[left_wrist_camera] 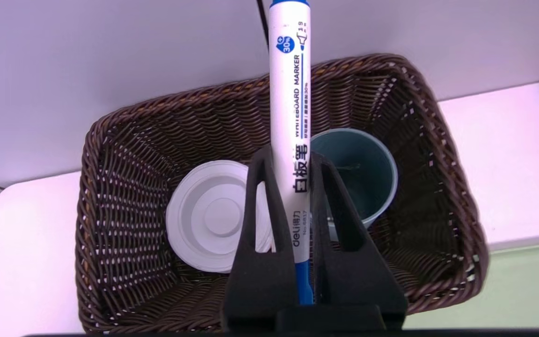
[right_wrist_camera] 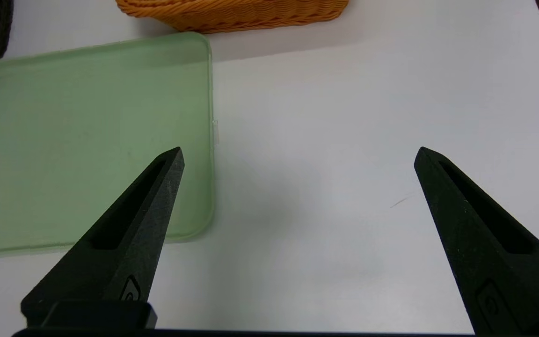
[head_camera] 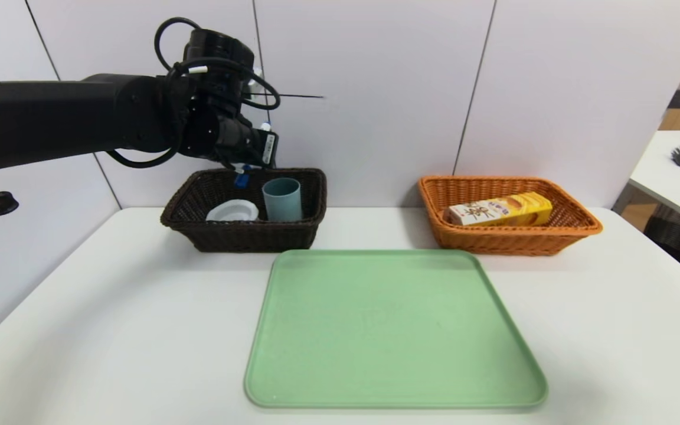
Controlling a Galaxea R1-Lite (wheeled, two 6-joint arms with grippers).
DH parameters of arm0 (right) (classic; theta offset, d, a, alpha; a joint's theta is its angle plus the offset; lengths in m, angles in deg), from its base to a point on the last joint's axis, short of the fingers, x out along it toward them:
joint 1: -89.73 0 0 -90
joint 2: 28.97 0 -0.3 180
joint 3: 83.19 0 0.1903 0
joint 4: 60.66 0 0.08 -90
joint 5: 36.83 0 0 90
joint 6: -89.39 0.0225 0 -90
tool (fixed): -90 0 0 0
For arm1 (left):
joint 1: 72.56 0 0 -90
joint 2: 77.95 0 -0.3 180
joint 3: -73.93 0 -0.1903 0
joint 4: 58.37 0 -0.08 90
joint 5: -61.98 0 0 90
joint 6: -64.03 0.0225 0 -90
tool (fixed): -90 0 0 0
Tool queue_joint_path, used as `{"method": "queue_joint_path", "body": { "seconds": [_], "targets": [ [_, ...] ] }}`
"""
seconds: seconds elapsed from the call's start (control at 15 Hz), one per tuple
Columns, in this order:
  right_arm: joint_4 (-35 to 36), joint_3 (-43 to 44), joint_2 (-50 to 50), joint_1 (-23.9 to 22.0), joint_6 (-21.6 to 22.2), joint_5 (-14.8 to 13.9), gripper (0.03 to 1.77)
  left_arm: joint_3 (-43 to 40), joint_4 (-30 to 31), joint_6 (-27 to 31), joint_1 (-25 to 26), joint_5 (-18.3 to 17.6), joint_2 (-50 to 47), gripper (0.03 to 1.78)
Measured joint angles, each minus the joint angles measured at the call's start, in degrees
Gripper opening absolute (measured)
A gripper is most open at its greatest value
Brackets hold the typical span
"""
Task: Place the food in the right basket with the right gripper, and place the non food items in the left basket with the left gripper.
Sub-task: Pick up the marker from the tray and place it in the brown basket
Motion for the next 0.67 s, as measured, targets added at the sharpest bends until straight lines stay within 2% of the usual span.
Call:
{"method": "queue_joint_path", "body": {
  "seconds": [0.27,0.67],
  "targets": [
    [-0.26,0.29,1.85,0.00,-4.28,2.43,1.70,-1.49,0.24,2.22,2.32,-3.30,0.28,0.15],
    [0.18,1.45,4.55,0.00,-4.46,2.62,1.70,-1.63,1.16,2.79,5.86,-4.41,2.12,0.15]
  ]
}}
